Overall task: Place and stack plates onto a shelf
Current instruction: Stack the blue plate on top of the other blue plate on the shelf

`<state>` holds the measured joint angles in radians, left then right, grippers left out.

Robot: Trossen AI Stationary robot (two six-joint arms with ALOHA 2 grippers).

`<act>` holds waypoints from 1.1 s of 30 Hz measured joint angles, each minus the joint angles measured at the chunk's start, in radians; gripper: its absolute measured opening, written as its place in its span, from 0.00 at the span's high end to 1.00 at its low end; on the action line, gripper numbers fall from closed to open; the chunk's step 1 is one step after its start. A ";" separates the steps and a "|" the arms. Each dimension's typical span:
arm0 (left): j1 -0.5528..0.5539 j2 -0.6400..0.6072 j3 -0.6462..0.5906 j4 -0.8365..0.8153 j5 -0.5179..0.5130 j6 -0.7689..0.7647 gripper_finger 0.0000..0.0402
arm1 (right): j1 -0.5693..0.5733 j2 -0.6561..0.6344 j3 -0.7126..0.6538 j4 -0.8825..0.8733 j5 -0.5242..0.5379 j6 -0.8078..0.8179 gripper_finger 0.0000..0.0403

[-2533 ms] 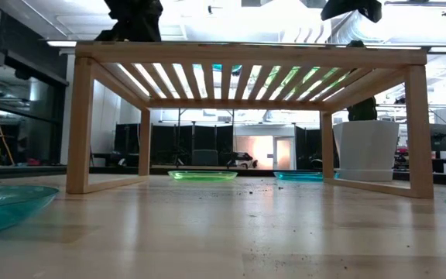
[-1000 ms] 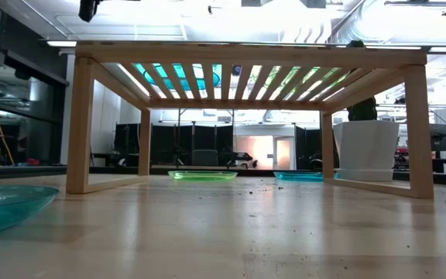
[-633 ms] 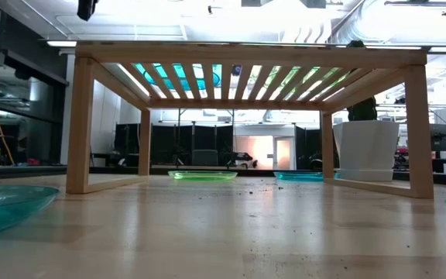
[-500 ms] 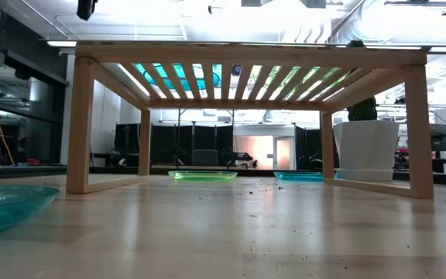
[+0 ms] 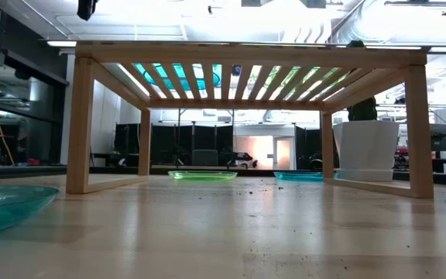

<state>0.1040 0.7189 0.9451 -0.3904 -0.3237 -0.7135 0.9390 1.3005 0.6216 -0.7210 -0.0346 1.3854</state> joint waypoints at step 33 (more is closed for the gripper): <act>0.000 0.000 0.000 0.000 -0.001 0.000 0.69 | 0.000 0.044 -0.003 0.000 -0.022 -0.033 1.00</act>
<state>0.1036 0.7189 0.9455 -0.3904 -0.3244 -0.7132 0.9394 1.3442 0.6186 -0.7214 -0.0561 1.3528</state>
